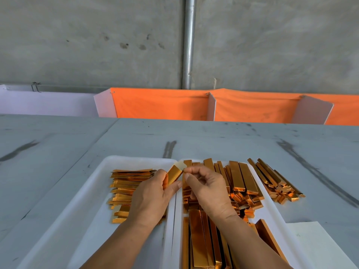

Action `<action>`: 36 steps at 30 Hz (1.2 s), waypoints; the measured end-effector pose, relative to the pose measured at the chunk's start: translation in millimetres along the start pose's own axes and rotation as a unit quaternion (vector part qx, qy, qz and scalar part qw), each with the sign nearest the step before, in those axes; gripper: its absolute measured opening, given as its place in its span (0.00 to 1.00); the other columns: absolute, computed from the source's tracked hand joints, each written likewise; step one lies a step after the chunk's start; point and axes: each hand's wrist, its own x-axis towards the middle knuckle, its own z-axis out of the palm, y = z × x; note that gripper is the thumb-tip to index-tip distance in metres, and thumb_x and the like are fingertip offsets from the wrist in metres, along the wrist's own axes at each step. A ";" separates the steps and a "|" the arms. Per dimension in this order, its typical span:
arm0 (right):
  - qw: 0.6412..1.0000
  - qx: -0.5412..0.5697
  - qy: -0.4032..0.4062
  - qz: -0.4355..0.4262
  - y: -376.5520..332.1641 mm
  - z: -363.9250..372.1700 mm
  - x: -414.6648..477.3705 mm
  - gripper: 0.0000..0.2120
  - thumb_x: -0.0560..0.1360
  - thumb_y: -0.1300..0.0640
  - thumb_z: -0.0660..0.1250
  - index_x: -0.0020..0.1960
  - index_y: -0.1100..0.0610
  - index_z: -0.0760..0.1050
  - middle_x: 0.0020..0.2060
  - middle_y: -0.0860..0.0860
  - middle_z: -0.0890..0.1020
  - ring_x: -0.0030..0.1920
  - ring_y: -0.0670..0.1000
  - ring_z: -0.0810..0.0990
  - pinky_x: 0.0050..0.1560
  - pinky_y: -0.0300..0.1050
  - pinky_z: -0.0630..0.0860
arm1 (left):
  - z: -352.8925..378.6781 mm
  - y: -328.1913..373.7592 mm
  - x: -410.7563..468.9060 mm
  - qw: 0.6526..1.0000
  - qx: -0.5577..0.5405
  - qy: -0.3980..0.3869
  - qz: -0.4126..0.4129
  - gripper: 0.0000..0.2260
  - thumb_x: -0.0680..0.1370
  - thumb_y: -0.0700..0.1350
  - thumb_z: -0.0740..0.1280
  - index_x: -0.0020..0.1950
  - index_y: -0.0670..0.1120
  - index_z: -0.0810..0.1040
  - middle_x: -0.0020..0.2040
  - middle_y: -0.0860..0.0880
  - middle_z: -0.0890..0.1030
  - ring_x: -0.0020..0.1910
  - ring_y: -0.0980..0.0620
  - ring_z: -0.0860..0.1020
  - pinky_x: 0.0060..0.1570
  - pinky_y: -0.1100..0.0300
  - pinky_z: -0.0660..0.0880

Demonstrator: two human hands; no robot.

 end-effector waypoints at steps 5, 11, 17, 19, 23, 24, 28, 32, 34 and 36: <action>0.999 0.012 -0.027 0.017 -0.6 -0.2 0.1 0.07 0.78 0.64 0.67 0.51 0.54 0.79 0.38 0.52 0.80 0.29 0.44 0.76 0.30 0.36 0.75 | 1.0 0.9 0.6 0.999 0.033 -0.006 0.015 0.17 0.75 0.65 0.61 0.40 0.55 0.61 0.31 0.55 0.69 0.29 0.58 0.68 0.27 0.65 0.58; 0.997 0.025 -0.061 0.035 -1.4 -2.6 -0.1 0.09 0.78 0.69 0.63 0.49 0.56 0.77 0.35 0.53 0.78 0.28 0.47 0.75 0.26 0.36 0.71 | 1.6 2.9 -0.6 0.997 0.059 -0.010 0.045 0.16 0.75 0.66 0.60 0.43 0.55 0.63 0.32 0.55 0.68 0.29 0.58 0.69 0.28 0.66 0.59; 0.996 -0.085 -0.020 0.004 0.5 -3.3 1.5 0.12 0.73 0.68 0.66 0.44 0.51 0.77 0.50 0.49 0.73 0.40 0.39 0.74 0.39 0.33 0.75 | 1.1 5.6 -1.4 0.993 0.093 -0.027 0.062 0.15 0.75 0.66 0.59 0.47 0.56 0.64 0.33 0.56 0.67 0.30 0.58 0.68 0.29 0.69 0.59; 0.994 -0.100 -0.032 -0.001 1.6 -3.7 0.8 0.12 0.73 0.67 0.66 0.45 0.49 0.76 0.49 0.48 0.73 0.39 0.37 0.74 0.39 0.31 0.74 | 1.1 5.9 -1.0 0.992 0.104 -0.027 0.066 0.14 0.76 0.66 0.60 0.47 0.56 0.63 0.34 0.56 0.67 0.30 0.58 0.69 0.29 0.69 0.59; 0.988 -0.145 -0.048 0.013 3.5 -4.5 1.1 0.09 0.74 0.62 0.67 0.45 0.48 0.75 0.47 0.47 0.75 0.42 0.42 0.75 0.38 0.34 0.74 | 3.0 3.8 -1.0 0.989 0.121 -0.021 0.081 0.14 0.76 0.65 0.59 0.47 0.56 0.65 0.36 0.55 0.70 0.33 0.57 0.72 0.31 0.69 0.66; 0.986 -0.156 -0.050 0.015 3.4 -4.7 1.3 0.08 0.74 0.61 0.66 0.45 0.48 0.75 0.47 0.47 0.75 0.42 0.44 0.75 0.38 0.35 0.73 | 4.1 3.0 -1.0 0.988 0.123 -0.016 0.088 0.14 0.76 0.65 0.59 0.47 0.56 0.66 0.37 0.55 0.71 0.33 0.57 0.73 0.32 0.68 0.69; 0.984 -0.175 -0.044 0.007 2.5 -5.7 1.3 0.06 0.73 0.61 0.67 0.42 0.50 0.75 0.45 0.47 0.76 0.40 0.45 0.75 0.37 0.36 0.73 | 6.4 0.8 -1.4 0.988 0.108 0.003 0.112 0.14 0.77 0.65 0.59 0.53 0.57 0.69 0.40 0.56 0.75 0.35 0.57 0.76 0.35 0.67 0.73; 0.996 -0.083 -0.019 0.017 0.5 -6.0 2.8 0.10 0.77 0.62 0.65 0.40 0.52 0.80 0.45 0.47 0.79 0.40 0.44 0.77 0.37 0.36 0.72 | 6.6 1.8 -1.1 0.989 0.072 0.013 0.129 0.20 0.75 0.67 0.56 0.62 0.58 0.69 0.42 0.58 0.76 0.38 0.58 0.76 0.37 0.68 0.73; 0.999 -0.026 0.001 0.028 -1.7 -6.6 3.9 0.11 0.79 0.62 0.63 0.42 0.54 0.81 0.39 0.48 0.80 0.36 0.45 0.77 0.34 0.37 0.71 | 6.2 3.3 -1.2 0.989 0.064 0.009 0.134 0.24 0.73 0.69 0.53 0.62 0.58 0.69 0.42 0.59 0.75 0.38 0.58 0.76 0.37 0.69 0.72; 0.999 0.035 0.012 0.039 -4.5 -7.9 4.7 0.09 0.80 0.64 0.63 0.45 0.56 0.80 0.32 0.48 0.79 0.32 0.45 0.77 0.29 0.35 0.71 | 5.2 4.2 -2.0 0.988 0.058 0.001 0.140 0.26 0.71 0.70 0.51 0.63 0.58 0.69 0.43 0.59 0.75 0.40 0.58 0.75 0.39 0.68 0.72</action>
